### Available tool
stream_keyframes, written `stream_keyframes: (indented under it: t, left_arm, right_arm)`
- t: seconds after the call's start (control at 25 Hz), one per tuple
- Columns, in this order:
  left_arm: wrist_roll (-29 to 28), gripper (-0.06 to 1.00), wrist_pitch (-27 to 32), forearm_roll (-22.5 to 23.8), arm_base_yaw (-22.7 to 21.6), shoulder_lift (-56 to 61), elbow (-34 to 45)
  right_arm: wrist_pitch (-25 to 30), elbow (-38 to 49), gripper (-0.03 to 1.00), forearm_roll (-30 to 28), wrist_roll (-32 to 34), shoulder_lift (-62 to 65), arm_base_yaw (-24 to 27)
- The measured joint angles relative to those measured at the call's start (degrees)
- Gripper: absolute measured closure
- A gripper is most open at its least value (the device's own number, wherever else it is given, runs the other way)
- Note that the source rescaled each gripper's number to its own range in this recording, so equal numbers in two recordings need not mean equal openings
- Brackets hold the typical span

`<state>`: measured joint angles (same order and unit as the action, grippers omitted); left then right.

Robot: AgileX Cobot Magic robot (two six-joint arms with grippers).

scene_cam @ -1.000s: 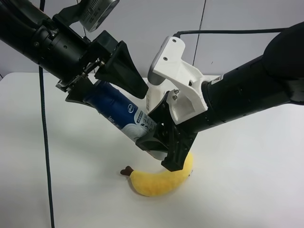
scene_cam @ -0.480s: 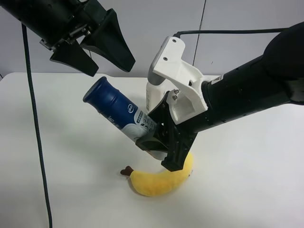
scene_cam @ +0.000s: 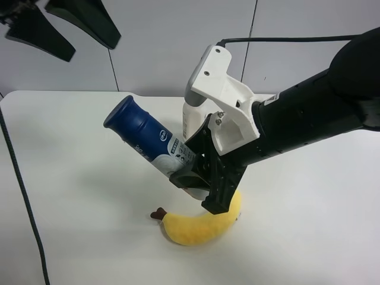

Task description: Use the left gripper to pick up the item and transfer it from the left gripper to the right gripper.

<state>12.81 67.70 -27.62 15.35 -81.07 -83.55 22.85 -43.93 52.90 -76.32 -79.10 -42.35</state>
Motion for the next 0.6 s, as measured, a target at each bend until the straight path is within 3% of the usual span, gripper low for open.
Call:
stream_keyframes:
  t: [0.12, 0.44, 0.6]
  left_arm:
    - [0.0, -0.05, 0.17, 1.75, -2.44, 3.85, 0.0]
    - [-3.27, -0.05, 0.64, 15.04, -2.79, 16.93, 0.5]
    - [-4.87, -0.05, 0.59, 21.61, -2.79, 25.11, 6.25]
  right_arm:
    - [0.0, 0.0, 0.97, 0.0, 0.0, 0.0, 0.0]
    - [0.0, 0.0, 0.97, 0.0, 0.0, 0.0, 0.0]
    - [0.0, 0.0, 0.97, 0.0, 0.0, 0.0, 0.0]
